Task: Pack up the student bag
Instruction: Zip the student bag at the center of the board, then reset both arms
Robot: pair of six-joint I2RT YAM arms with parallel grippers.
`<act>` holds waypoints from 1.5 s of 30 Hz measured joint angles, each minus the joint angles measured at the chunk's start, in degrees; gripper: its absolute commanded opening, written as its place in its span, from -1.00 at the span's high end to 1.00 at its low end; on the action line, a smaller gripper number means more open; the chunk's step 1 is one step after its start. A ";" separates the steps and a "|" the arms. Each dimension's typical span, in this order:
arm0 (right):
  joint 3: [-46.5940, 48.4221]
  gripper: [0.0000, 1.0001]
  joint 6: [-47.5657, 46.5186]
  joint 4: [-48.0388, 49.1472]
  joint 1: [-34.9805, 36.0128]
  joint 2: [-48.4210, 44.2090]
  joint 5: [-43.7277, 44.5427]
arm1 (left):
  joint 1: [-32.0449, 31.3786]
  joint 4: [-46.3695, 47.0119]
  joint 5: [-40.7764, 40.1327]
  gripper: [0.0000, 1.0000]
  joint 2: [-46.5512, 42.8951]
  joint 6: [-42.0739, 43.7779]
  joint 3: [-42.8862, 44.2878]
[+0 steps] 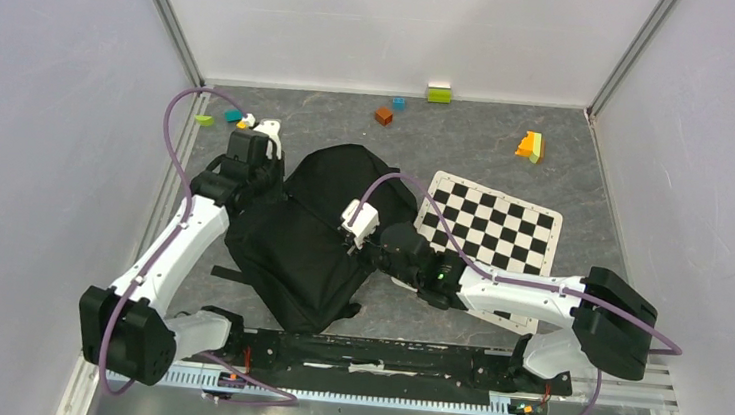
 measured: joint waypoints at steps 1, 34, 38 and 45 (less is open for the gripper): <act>0.00 1.00 -0.02 0.04 0.00 0.00 0.00 | 0.52 -0.11 0.44 0.96 0.39 -0.50 0.07; -10.51 -0.96 3.69 -18.03 -28.02 -32.92 14.75 | 4.70 5.64 -6.38 -0.99 -32.44 0.00 -6.58; -16.17 -0.96 2.95 -14.82 -28.41 -41.55 21.14 | 4.70 5.40 -8.94 -0.99 -36.70 -0.39 -8.20; -19.19 -0.96 1.62 -11.10 -28.52 -44.65 25.51 | 4.70 3.98 -10.08 -0.99 -39.63 -1.22 -12.90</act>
